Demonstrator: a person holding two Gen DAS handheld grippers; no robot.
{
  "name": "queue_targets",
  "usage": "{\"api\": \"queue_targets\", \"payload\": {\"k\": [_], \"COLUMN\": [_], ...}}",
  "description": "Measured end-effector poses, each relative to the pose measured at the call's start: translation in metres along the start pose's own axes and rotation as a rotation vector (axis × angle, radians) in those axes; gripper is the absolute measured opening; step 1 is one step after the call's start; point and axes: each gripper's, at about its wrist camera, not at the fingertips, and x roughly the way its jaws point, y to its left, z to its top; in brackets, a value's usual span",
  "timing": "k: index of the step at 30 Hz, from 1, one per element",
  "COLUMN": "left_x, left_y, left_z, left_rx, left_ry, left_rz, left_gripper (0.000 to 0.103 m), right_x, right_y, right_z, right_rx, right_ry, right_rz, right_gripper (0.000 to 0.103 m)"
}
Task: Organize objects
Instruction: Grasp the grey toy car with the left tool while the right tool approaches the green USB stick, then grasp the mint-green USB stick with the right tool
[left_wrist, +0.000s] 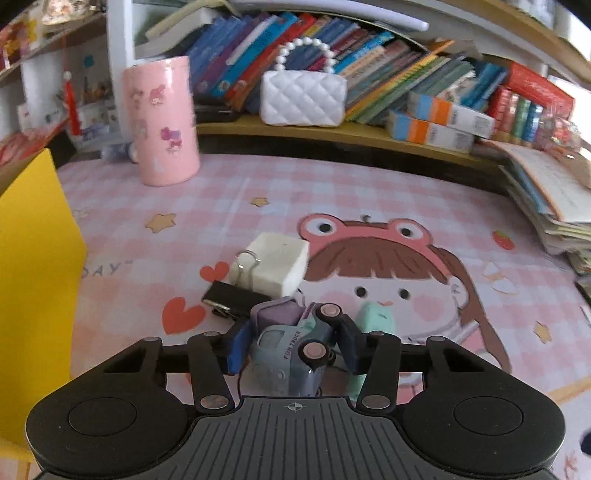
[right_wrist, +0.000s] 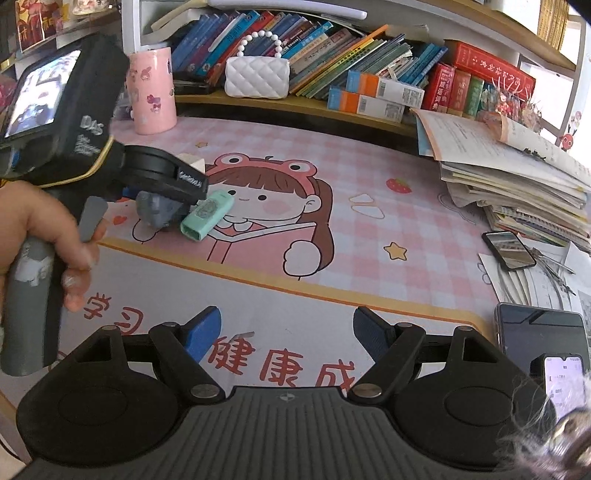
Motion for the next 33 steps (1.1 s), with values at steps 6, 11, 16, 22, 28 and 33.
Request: {"api": "queue_targets", "payload": {"k": [6, 11, 16, 22, 28, 33], "left_x": [-0.043, -0.091, -0.125, -0.143, -0.165, -0.177], "left_y": [0.016, 0.040, 0.066, 0.088, 0.099, 0.113], "left_z": [-0.006, -0.016, -0.039, -0.062, -0.074, -0.083], "left_rx": [-0.026, -0.083, -0.102, -0.146, -0.155, -0.189], "left_ry": [-0.020, -0.040, -0.026, 0.010, -0.020, -0.034], "left_rz": [-0.075, -0.124, -0.088, -0.041, -0.021, -0.008], "left_gripper": [0.048, 0.048, 0.048, 0.048, 0.048, 0.048], "right_x": [0.007, 0.020, 0.044, 0.087, 0.116, 0.106], "right_y": [0.005, 0.019, 0.032, 0.047, 0.048, 0.053], "right_z": [0.005, 0.015, 0.033, 0.062, 0.074, 0.069], "right_rx": [0.009, -0.006, -0.028, -0.099, -0.154, -0.136], "right_ry": [-0.004, -0.033, -0.067, -0.091, -0.051, -0.015], "right_rz": [0.029, 0.071, 0.113, 0.166, 0.210, 0.227], "right_gripper": [0.078, 0.078, 0.068, 0.059, 0.043, 0.023]}}
